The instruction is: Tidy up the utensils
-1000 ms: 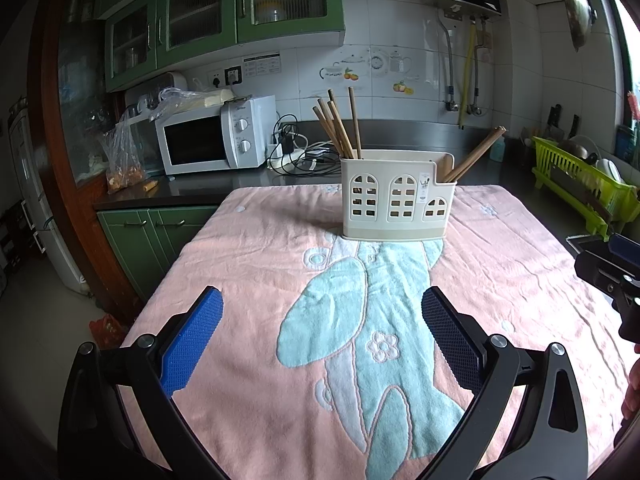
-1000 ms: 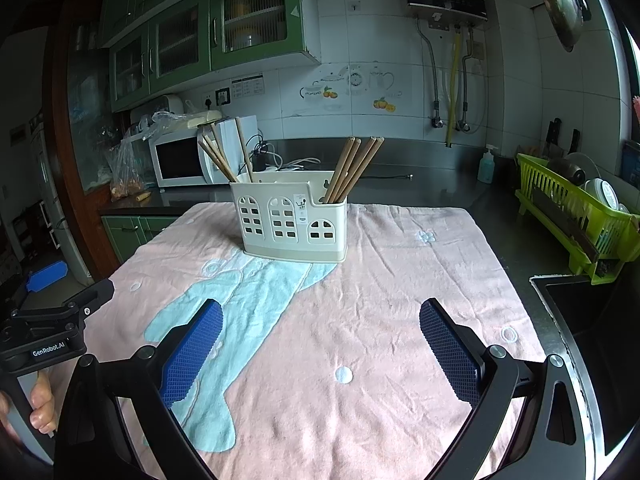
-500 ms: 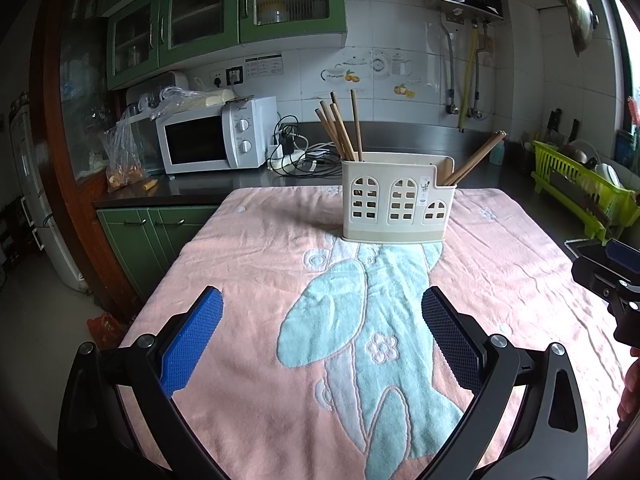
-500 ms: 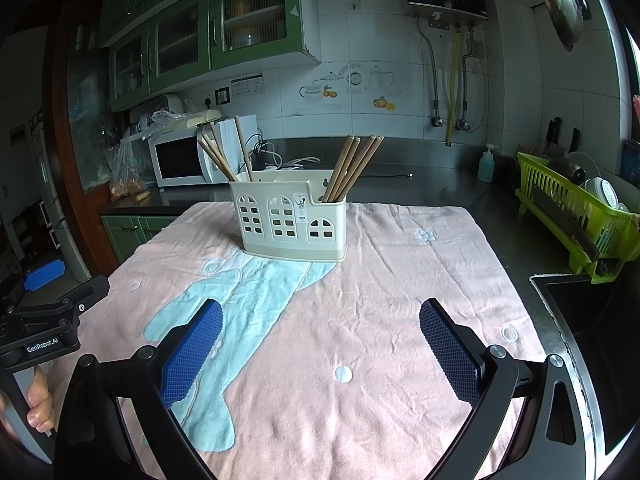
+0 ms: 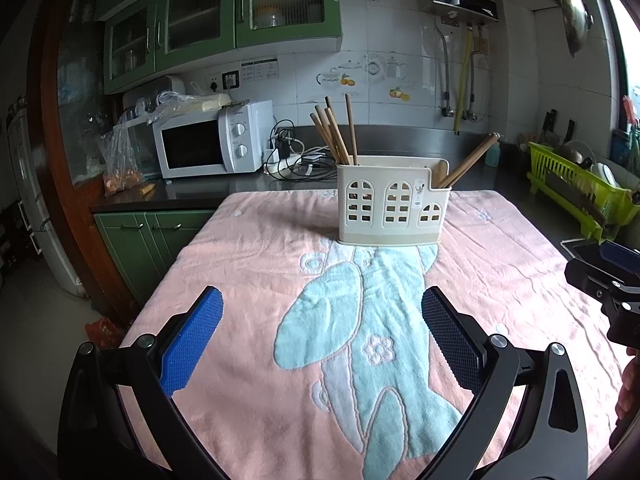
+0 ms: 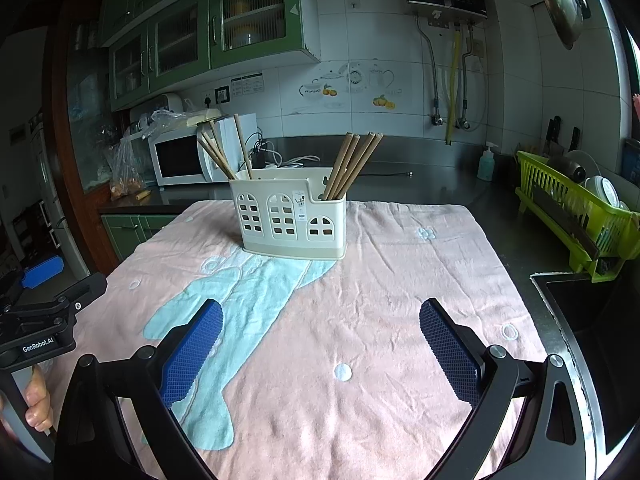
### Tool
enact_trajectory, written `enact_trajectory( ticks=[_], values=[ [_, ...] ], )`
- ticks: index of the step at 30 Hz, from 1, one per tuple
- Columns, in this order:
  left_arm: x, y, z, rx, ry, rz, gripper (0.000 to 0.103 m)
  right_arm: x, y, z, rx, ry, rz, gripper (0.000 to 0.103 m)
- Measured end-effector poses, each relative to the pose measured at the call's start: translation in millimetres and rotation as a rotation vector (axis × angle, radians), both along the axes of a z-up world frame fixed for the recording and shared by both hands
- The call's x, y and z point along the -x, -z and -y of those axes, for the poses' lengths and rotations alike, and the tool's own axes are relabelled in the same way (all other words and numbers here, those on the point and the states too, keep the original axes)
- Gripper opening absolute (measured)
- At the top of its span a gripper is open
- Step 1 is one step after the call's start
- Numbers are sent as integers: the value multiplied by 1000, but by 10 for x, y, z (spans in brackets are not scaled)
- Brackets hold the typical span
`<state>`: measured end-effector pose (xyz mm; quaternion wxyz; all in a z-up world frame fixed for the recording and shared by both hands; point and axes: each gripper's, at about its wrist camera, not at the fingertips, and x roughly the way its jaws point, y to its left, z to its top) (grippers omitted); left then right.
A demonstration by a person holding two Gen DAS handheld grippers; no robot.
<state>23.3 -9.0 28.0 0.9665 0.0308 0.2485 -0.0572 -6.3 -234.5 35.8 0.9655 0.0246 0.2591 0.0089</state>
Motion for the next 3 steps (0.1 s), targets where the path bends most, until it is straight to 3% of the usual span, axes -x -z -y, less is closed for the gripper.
enact_trajectory(
  ticks=[3],
  values=[
    [-3,1,9,-2,4,-2,98,2,18,0,-1,-1,-1,96]
  ],
)
